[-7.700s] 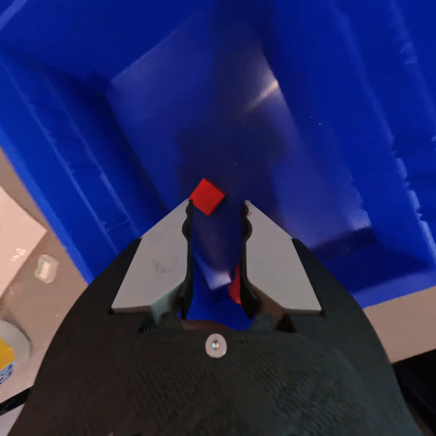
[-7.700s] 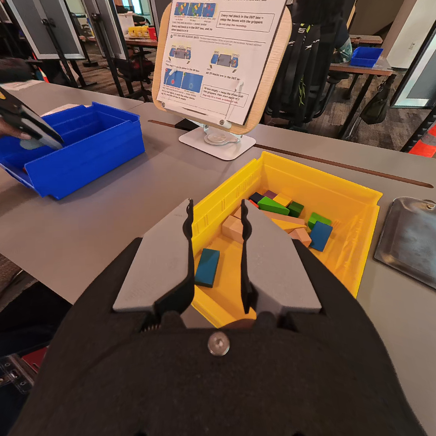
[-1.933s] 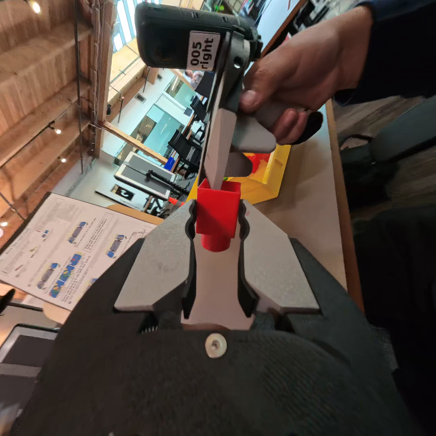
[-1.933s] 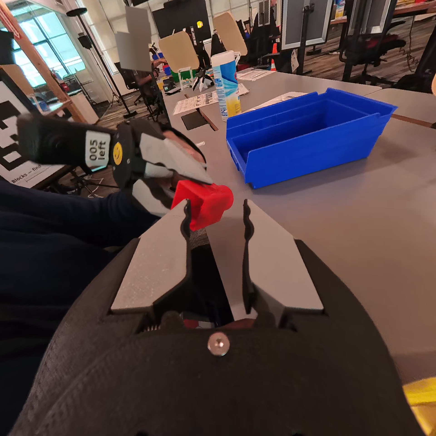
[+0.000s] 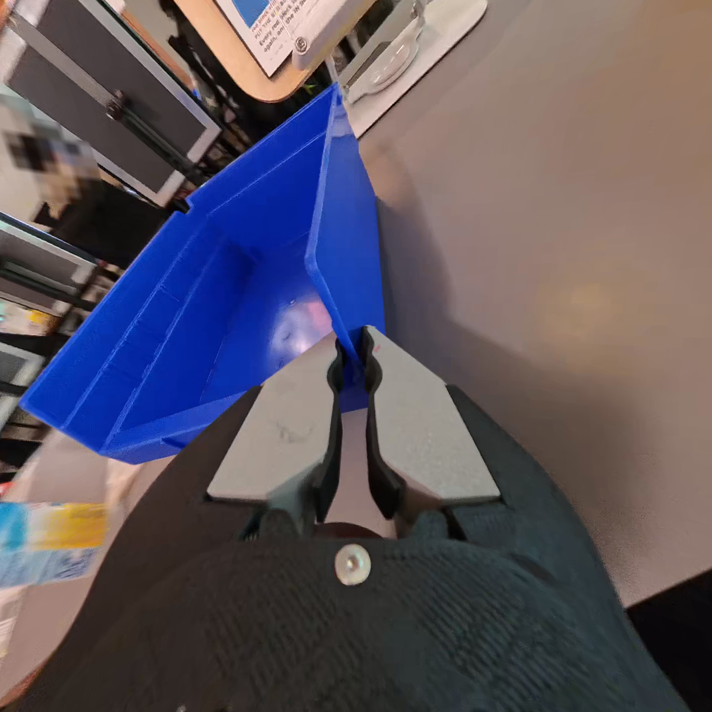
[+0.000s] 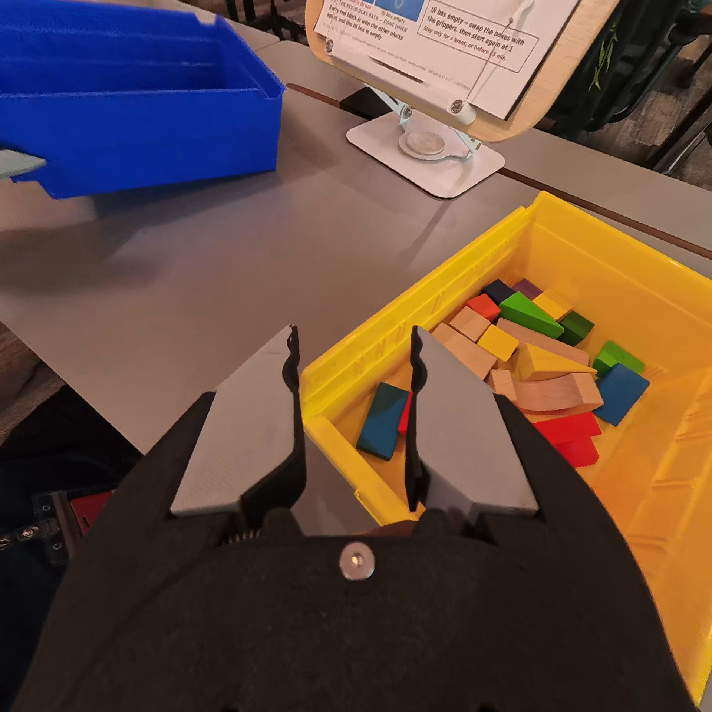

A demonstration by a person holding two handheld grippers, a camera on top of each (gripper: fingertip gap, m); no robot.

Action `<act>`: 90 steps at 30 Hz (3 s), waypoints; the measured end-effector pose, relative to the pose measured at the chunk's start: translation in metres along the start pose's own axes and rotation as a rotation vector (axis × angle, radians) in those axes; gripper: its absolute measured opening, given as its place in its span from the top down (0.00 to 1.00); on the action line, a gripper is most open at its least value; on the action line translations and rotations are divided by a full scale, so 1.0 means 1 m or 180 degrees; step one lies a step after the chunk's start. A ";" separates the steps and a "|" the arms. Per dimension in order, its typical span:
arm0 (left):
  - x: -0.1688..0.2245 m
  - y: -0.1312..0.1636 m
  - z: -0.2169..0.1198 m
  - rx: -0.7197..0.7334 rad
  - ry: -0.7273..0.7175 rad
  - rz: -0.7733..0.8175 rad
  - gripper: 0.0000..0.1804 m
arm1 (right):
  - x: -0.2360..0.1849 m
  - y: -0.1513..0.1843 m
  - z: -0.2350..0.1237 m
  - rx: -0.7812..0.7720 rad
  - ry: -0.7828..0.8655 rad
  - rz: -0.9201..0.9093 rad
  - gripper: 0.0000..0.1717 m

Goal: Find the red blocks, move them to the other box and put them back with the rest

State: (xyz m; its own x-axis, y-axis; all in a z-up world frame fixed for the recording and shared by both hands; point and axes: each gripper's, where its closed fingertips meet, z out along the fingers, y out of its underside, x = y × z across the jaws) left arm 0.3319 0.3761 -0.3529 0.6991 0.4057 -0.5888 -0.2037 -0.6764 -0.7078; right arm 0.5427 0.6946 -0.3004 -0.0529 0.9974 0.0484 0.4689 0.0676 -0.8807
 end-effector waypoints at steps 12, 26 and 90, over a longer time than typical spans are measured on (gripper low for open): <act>0.000 0.006 -0.021 0.0235 0.0123 -0.0377 0.98 | -0.018 0.009 0.004 -0.0167 -0.0164 -0.0037 0.66; -0.047 -0.010 -0.035 0.0708 -0.0421 -0.0692 0.97 | -0.015 0.067 0.048 -0.0507 0.0637 -0.0064 0.85; 0.270 -0.266 -0.019 0.1189 0.2434 -0.0797 0.76 | -0.001 0.035 -0.029 0.0633 0.0035 0.0721 0.70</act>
State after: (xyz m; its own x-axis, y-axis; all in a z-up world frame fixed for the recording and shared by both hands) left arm 0.5880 0.6536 -0.3159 0.9926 -0.0975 -0.0724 -0.1004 -0.3237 -0.9408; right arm 0.5851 0.6971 -0.3178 0.0435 0.9868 -0.1557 0.2856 -0.1616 -0.9446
